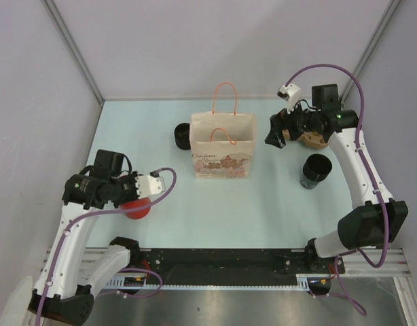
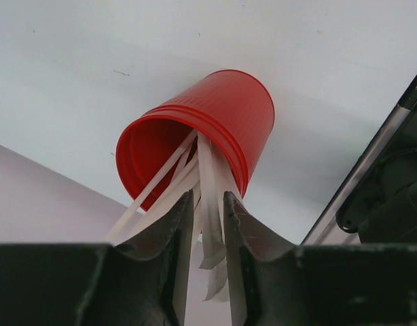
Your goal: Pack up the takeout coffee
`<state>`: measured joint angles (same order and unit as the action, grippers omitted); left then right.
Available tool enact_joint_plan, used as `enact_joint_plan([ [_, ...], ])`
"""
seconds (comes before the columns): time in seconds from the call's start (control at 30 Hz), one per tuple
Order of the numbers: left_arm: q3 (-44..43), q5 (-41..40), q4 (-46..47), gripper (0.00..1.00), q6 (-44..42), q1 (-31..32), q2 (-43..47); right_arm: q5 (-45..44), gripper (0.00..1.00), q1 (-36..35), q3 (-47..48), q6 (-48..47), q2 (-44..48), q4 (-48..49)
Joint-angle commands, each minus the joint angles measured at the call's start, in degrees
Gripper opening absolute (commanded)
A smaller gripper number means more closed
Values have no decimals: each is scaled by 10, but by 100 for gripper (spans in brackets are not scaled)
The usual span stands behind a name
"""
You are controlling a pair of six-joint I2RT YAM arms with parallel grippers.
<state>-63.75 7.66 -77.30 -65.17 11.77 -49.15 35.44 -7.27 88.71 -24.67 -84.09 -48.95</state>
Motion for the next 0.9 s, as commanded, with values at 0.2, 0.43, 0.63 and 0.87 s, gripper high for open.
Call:
enact_joint_plan([
  [0.2,-28,24,-45,16,-7,3,-12,14,99,5,-1,-1,0,12],
  [0.43,-53,34,-31,4,0,3,-27,20,99,9,-2,0,2,12],
  [0.63,-59,31,20,0,20,3,-26,21,99,10,-2,0,3,11],
  [0.87,-81,5,100,0,65,3,-38,23,100,11,-3,0,4,12],
])
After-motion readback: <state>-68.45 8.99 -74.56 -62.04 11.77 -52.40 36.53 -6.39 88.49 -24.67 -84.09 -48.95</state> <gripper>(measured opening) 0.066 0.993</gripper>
